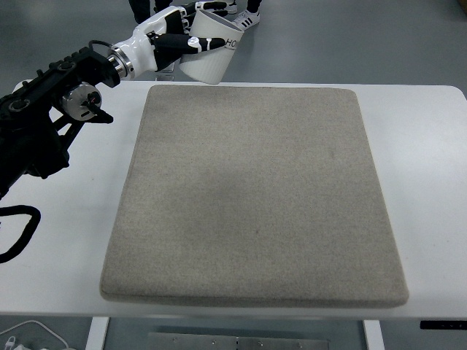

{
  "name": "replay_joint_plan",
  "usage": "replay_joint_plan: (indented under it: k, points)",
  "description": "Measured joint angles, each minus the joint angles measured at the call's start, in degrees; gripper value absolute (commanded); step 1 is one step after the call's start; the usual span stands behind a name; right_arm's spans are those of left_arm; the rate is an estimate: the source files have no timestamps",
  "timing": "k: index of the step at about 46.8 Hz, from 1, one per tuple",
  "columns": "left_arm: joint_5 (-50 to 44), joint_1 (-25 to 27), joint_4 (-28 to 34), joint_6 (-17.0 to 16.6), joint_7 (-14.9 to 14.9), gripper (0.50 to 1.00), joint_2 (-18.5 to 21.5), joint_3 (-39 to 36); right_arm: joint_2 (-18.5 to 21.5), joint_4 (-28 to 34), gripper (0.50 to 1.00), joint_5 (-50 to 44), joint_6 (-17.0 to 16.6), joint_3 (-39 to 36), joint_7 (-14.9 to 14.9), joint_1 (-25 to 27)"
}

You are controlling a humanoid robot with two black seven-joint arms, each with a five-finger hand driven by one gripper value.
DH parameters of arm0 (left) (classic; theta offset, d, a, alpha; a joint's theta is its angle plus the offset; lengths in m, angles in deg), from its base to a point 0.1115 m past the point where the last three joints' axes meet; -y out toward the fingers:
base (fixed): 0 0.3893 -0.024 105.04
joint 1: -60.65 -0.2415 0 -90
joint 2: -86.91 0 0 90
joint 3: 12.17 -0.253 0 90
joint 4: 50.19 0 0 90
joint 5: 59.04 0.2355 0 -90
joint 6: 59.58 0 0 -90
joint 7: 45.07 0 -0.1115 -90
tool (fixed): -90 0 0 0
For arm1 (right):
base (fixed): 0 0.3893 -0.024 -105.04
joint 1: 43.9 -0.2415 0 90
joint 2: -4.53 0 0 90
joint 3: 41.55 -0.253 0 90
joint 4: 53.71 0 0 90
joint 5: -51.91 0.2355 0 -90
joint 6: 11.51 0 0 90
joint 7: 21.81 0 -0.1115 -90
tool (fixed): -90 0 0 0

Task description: Upright white cup

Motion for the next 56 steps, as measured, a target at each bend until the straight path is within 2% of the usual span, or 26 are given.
replay_joint_plan:
  k: [11, 21, 27, 42, 56]
  points:
    - [-3.3, -4.1, -1.3, 1.3, -9.0, 0.598, -0.3, 0.1, 0.0, 0.0, 0.930, 0.0, 0.0, 0.0, 0.0, 0.0]
    - [-2.8, -8.1, -1.3, 3.9, -20.9, 0.589, -0.8, -0.7, 0.0, 0.0, 0.930, 0.0, 0.0, 0.0, 0.0, 0.0]
    - [-2.6, -9.1, -1.3, 4.3, -26.7, 0.587, -1.7, -1.2, 0.0, 0.0, 0.930, 0.0, 0.0, 0.0, 0.0, 0.0]
    - [-0.9, -9.4, -1.6, 4.4, -27.3, 0.583, -2.9, -7.1, 0.0, 0.0, 0.930, 0.0, -0.1, -0.1, 0.0, 0.0]
    - [9.8, -11.6, -1.7, 3.7, -27.2, 0.583, -2.8, -7.1, 0.0, 0.0, 0.930, 0.0, -0.1, -0.2, 0.0, 0.0]
